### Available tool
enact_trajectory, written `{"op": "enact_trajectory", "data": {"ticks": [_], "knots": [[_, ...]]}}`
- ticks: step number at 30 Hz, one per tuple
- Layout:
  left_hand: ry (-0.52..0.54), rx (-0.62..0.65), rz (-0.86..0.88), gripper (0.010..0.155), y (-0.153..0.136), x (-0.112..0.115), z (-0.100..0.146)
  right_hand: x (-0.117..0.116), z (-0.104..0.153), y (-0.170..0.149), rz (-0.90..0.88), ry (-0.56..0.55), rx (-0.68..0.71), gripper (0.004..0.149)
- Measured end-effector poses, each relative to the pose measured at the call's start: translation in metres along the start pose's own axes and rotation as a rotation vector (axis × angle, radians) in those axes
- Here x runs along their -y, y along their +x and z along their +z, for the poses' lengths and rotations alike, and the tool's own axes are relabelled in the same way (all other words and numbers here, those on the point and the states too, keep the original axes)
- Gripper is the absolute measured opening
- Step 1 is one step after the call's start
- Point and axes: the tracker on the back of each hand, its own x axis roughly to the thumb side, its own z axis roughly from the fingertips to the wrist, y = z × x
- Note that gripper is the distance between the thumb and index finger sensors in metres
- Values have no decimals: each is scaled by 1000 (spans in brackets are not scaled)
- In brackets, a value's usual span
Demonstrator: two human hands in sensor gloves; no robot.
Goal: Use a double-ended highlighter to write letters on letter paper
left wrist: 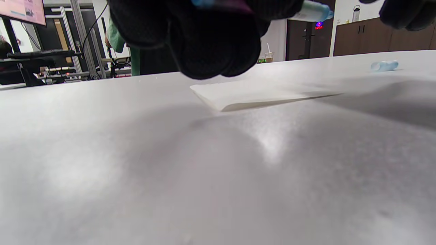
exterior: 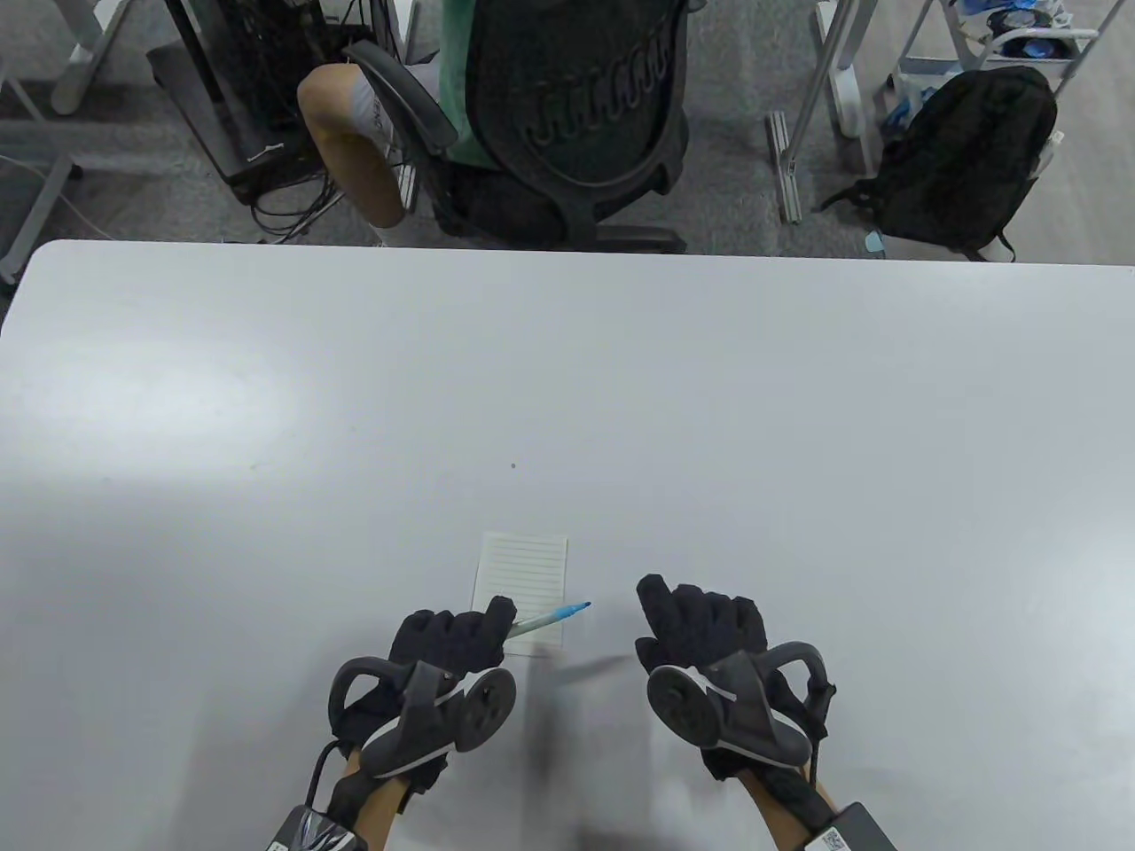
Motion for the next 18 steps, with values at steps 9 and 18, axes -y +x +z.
{"op": "enact_trajectory", "data": {"ticks": [9,18], "knots": [[5,21,84,54,19,-7,-6,2,0,29,6,-22,72,72],[15,77,151,54,35,-15,-3,-4,-1,46,63,-18,110,76]]}}
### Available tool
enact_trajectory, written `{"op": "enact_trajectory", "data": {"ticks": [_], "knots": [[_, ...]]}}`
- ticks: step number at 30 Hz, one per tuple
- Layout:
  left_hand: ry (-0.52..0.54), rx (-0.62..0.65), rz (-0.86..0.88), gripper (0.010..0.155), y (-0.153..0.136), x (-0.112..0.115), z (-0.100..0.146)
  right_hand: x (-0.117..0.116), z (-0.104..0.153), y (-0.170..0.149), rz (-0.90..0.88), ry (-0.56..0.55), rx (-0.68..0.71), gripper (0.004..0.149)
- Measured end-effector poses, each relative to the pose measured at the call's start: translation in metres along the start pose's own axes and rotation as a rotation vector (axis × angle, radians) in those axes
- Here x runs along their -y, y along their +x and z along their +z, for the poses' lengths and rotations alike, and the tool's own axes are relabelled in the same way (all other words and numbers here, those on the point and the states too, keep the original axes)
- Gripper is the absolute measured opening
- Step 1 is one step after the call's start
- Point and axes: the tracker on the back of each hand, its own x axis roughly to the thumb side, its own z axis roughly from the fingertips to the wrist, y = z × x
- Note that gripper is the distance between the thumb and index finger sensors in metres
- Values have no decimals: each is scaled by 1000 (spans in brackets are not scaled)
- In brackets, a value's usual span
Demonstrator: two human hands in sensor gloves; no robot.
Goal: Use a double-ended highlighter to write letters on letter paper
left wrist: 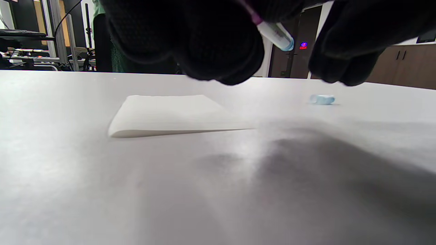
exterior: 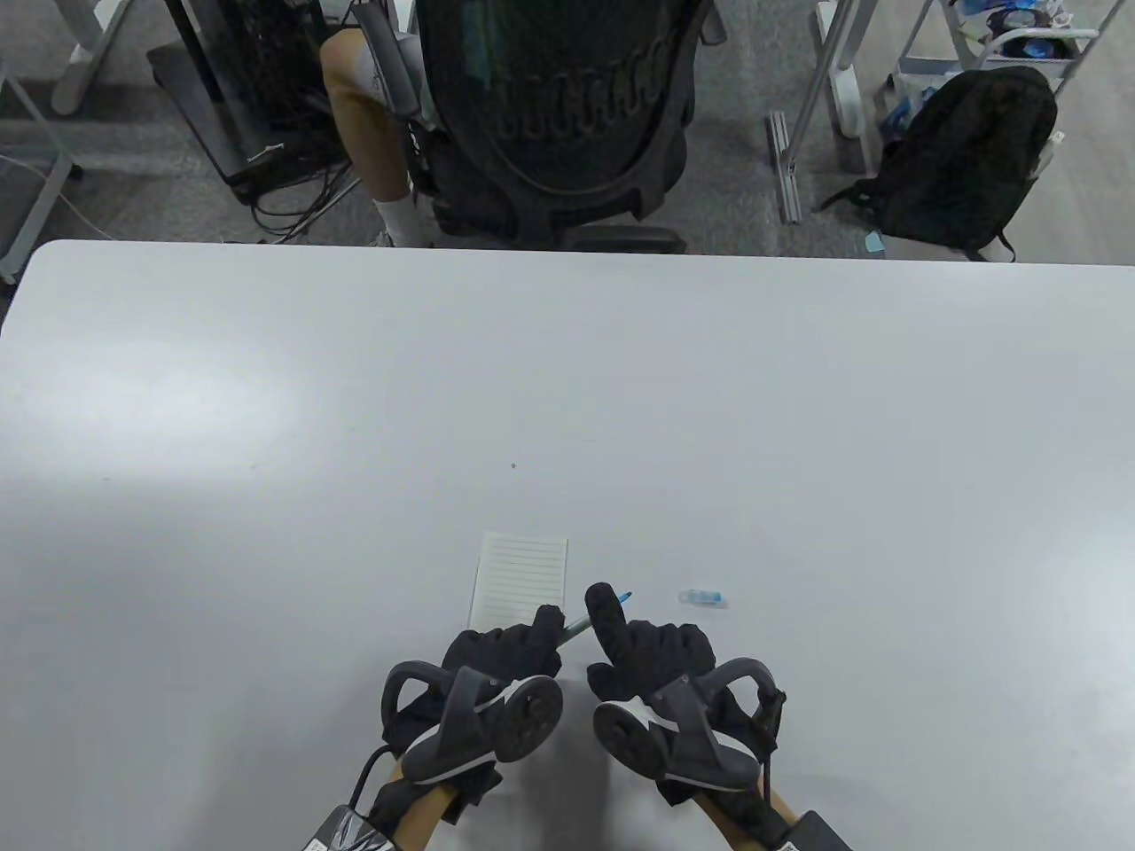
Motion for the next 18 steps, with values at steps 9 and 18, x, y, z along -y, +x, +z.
{"op": "enact_trajectory", "data": {"ticks": [9,18], "knots": [[13,53,32,53,14,-4,3,-2,-1,5,17,-8,20,67],[-1,61,32,55,13,-2,3,-3,-1,-5,12,-8,-25,60]]}}
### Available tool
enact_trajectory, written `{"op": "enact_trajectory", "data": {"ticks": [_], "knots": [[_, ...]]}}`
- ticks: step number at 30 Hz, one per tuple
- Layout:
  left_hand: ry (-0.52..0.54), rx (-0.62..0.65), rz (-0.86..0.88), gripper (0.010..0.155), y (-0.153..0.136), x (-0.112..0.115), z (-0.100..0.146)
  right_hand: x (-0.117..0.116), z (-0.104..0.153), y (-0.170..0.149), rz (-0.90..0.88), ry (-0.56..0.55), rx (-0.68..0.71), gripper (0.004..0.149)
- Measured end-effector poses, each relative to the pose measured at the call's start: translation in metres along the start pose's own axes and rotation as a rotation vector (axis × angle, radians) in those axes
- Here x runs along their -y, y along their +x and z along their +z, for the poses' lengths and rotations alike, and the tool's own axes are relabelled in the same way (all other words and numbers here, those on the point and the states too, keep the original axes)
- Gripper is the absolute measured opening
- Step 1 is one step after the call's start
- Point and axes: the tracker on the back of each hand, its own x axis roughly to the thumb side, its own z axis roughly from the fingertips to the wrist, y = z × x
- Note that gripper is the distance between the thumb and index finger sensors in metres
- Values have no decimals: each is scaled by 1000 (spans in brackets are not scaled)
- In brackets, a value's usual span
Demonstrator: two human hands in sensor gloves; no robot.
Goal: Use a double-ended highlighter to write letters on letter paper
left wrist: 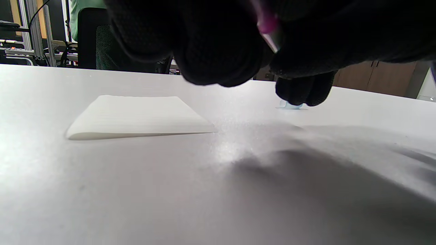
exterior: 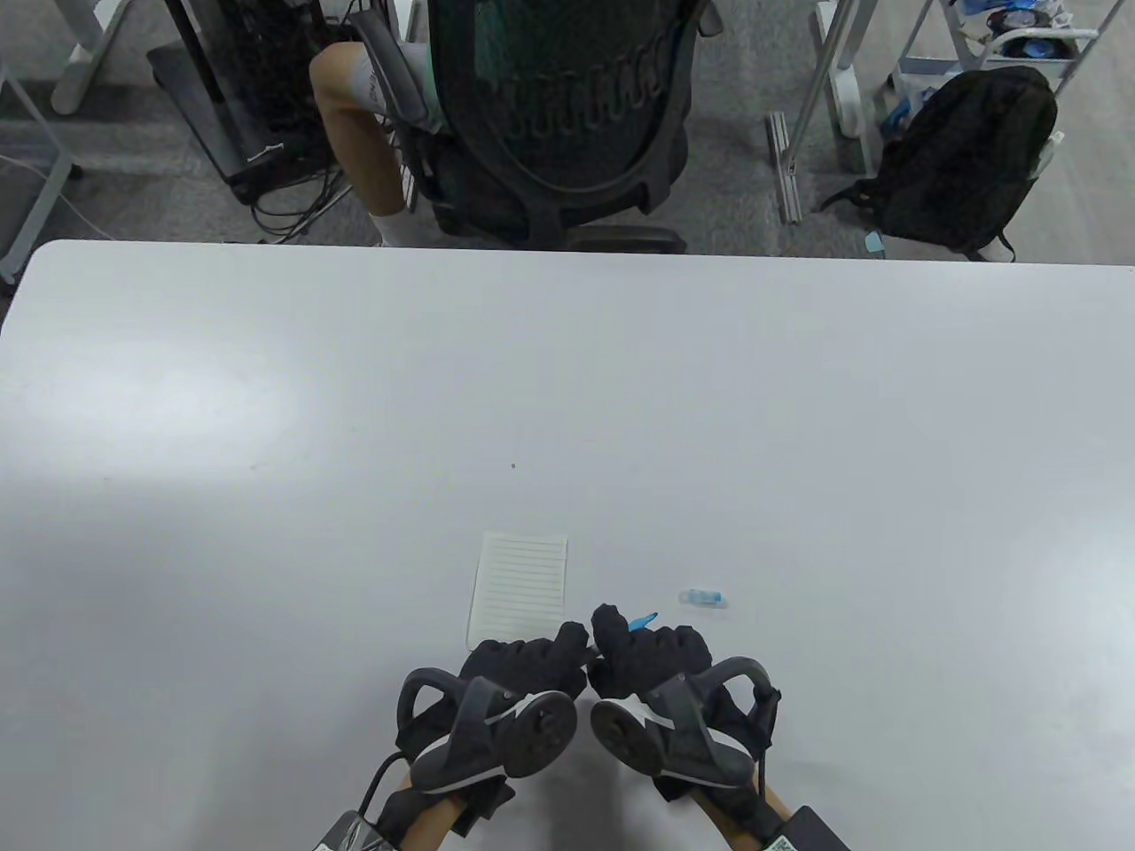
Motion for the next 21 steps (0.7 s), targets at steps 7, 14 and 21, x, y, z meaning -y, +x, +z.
{"op": "enact_trajectory", "data": {"ticks": [7,14,21], "knots": [[42,-41,31,62,-13,-5,2,7,2,-26,-7,3,-83,59],[72,-128,-7,62,-37,-6,6,8,5,-50,5,1,-146,54],[81,-346,-78,63,-84,-2,14,4,9,-69,48,-12,-203,54]]}}
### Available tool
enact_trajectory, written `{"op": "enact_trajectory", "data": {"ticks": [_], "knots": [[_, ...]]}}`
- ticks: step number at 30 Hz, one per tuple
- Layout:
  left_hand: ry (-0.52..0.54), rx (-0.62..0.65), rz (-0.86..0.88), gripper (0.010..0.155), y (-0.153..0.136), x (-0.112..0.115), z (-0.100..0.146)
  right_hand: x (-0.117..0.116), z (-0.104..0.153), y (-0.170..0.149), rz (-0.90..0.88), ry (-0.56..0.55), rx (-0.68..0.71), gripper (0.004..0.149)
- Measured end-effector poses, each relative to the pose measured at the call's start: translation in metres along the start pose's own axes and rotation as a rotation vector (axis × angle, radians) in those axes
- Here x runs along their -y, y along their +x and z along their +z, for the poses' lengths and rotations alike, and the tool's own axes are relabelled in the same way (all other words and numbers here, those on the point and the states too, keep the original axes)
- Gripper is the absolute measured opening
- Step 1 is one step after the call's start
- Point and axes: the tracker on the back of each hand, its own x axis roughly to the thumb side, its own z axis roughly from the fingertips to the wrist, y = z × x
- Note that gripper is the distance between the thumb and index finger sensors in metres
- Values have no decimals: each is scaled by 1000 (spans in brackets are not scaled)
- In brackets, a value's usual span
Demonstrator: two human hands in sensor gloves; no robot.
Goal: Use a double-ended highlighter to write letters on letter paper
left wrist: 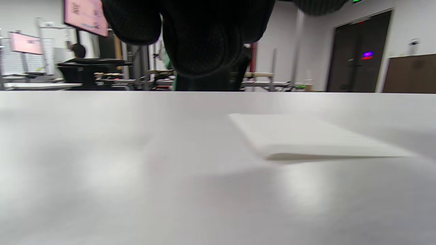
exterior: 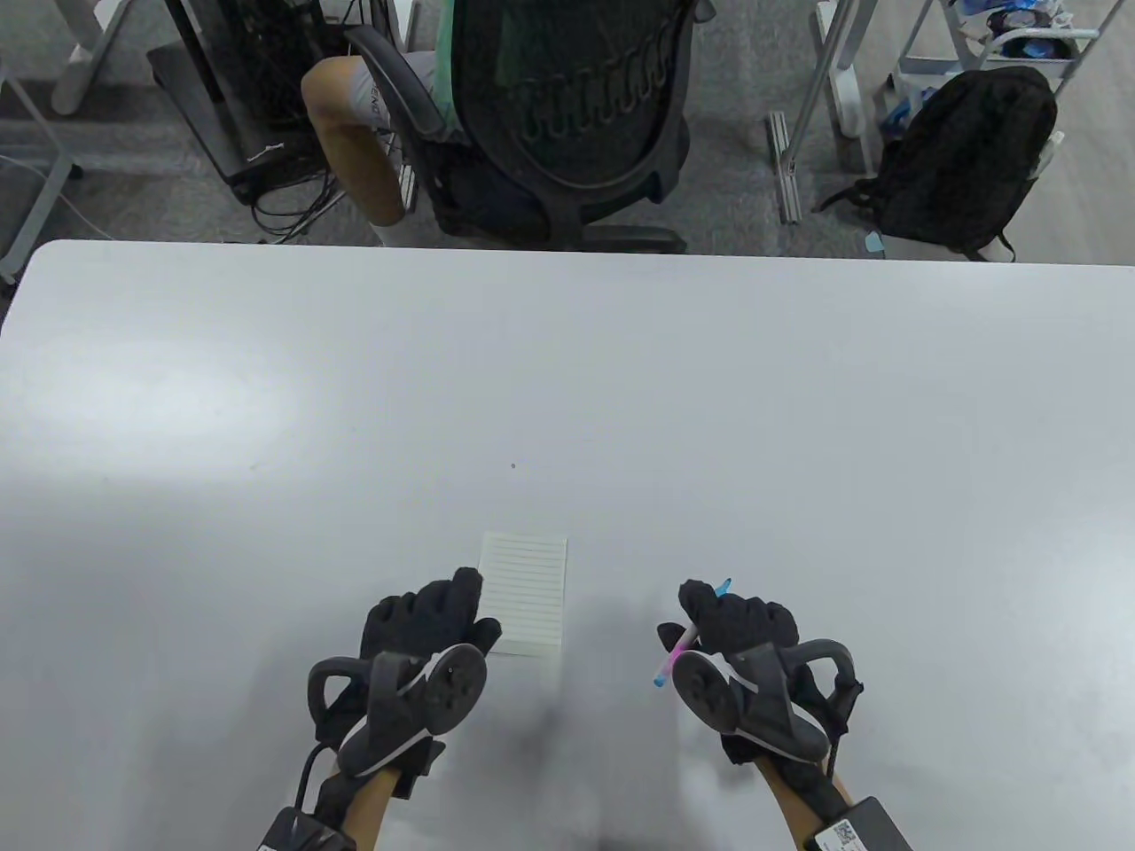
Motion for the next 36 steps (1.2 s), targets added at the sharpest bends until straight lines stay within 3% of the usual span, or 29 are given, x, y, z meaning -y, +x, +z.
{"op": "enact_trajectory", "data": {"ticks": [9,18,30,36], "knots": [[-13,-131,-28,63,-22,6,-2,-1,1,-5,13,-14,-21,48],[-109,-87,-63,62,6,15,-8,4,3,-5,-19,-39,-3,60],[-281,-90,-182,71,33,40,-19,1,5,-6,-43,-14,-10,60],[-259,-122,-106,60,31,39,-21,0,6,-8,-32,-10,-4,61]]}}
